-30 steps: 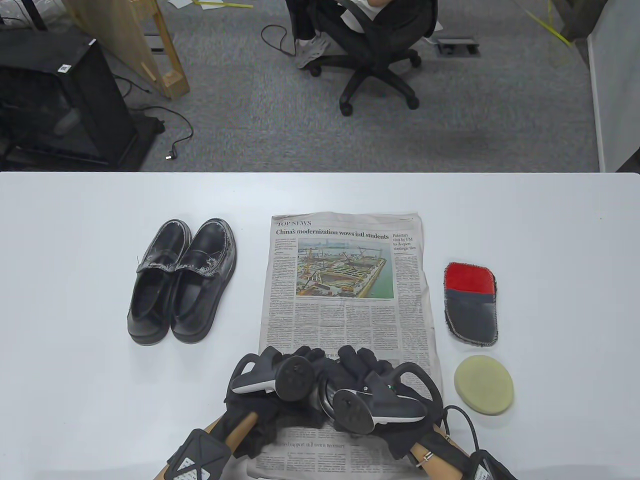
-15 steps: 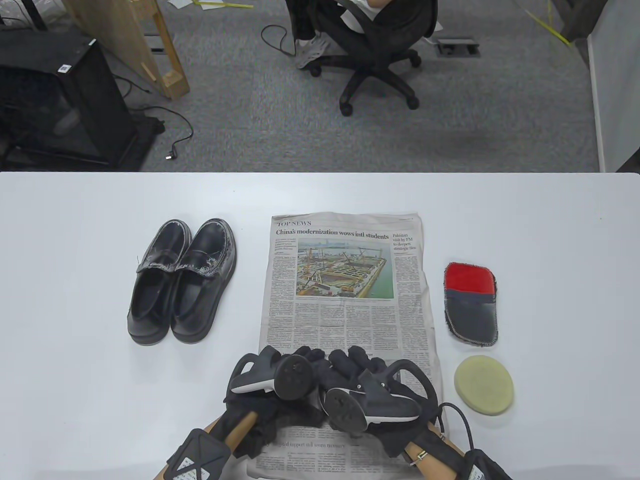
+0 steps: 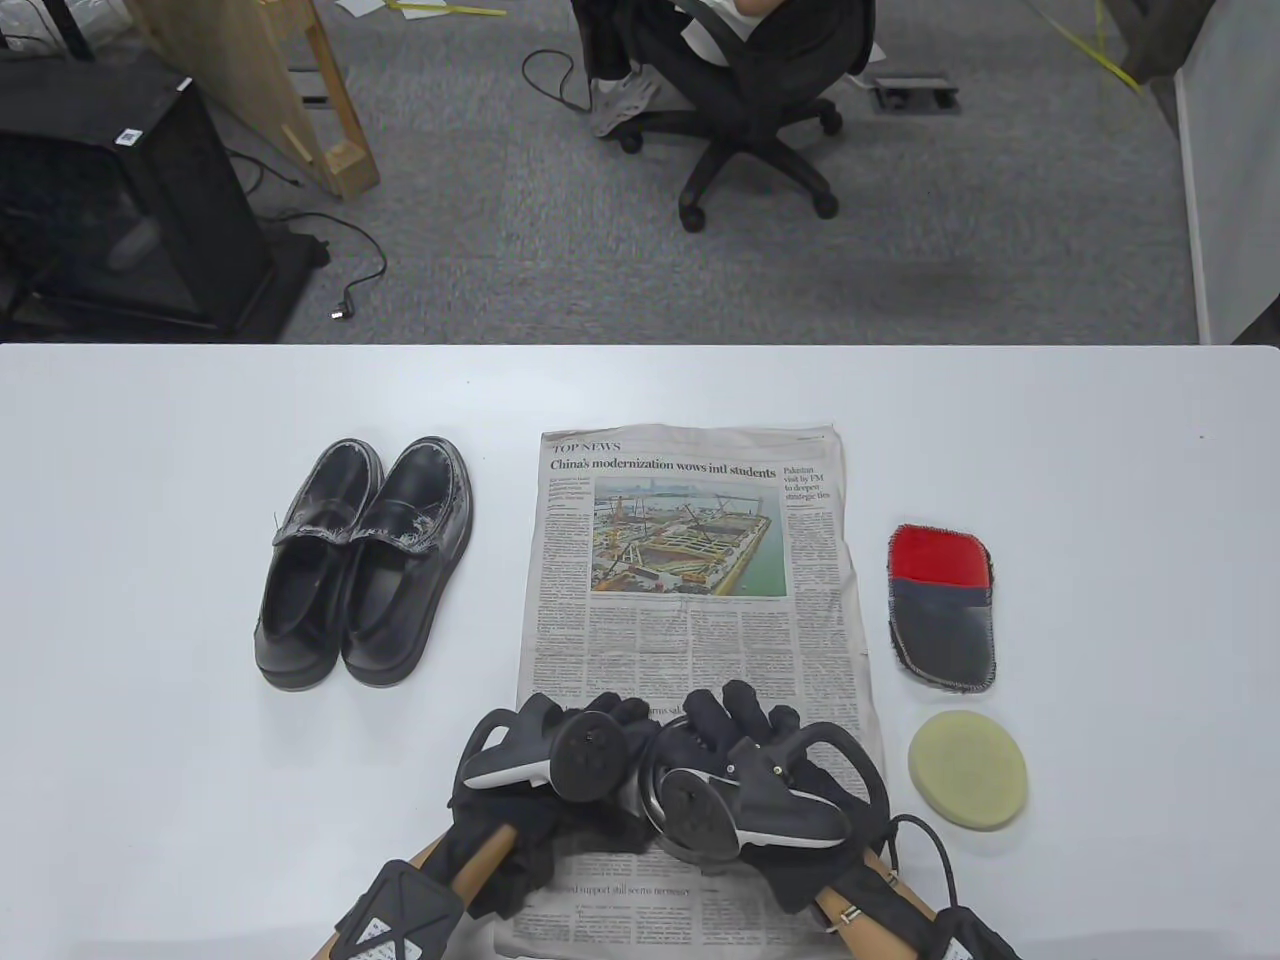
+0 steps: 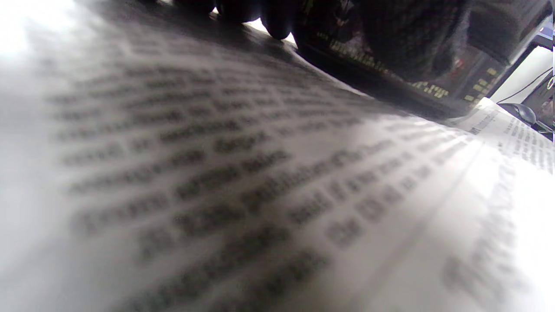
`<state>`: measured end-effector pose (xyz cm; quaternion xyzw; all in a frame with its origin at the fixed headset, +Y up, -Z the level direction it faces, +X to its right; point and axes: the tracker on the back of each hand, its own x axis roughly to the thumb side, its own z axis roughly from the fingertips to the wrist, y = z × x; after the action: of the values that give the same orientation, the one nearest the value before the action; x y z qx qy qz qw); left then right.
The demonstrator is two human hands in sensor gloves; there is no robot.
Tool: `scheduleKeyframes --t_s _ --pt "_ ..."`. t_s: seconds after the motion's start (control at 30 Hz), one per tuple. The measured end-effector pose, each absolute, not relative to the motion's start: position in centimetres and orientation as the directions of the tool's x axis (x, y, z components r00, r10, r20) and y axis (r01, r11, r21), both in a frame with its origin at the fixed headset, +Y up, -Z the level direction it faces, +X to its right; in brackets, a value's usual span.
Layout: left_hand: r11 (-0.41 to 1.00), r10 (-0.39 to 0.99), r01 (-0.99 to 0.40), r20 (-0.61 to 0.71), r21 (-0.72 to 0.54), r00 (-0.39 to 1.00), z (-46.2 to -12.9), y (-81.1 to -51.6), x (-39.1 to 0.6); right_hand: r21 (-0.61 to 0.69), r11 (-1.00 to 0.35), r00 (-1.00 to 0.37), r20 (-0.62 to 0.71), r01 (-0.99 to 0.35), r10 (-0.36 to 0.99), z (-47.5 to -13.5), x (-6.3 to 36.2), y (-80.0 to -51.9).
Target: Dip and apply leather care cream with polishing sponge on shoes
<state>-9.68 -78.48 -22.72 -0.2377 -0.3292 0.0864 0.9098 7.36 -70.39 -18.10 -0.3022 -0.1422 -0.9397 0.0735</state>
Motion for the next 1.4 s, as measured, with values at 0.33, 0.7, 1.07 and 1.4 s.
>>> scheduleKeyframes --t_s 0.33,0.7,1.07,1.4 --pt "0.871 0.314 -0.007 0.546 -0.491 0.777 -22.8 -78.5 -9.7 0.008 -0.947 -0.817 0.507 0.321 -0.273 -17.6 6.5 -72.2" --pt "0.876 0.298 0.003 0.548 -0.482 0.782 -22.8 -78.4 -9.6 0.129 -0.942 -0.79 0.586 0.311 -0.181 -17.5 7.0 -72.2" --pt "0.88 0.29 0.003 0.545 -0.474 0.787 -22.8 -78.5 -9.5 0.08 -0.93 -0.8 0.539 0.359 -0.263 -17.2 6.0 -72.4" --pt "0.873 0.303 -0.003 0.538 -0.487 0.787 -22.9 -78.5 -9.4 0.094 -0.941 -0.801 0.556 0.325 -0.221 -17.4 6.7 -72.6"
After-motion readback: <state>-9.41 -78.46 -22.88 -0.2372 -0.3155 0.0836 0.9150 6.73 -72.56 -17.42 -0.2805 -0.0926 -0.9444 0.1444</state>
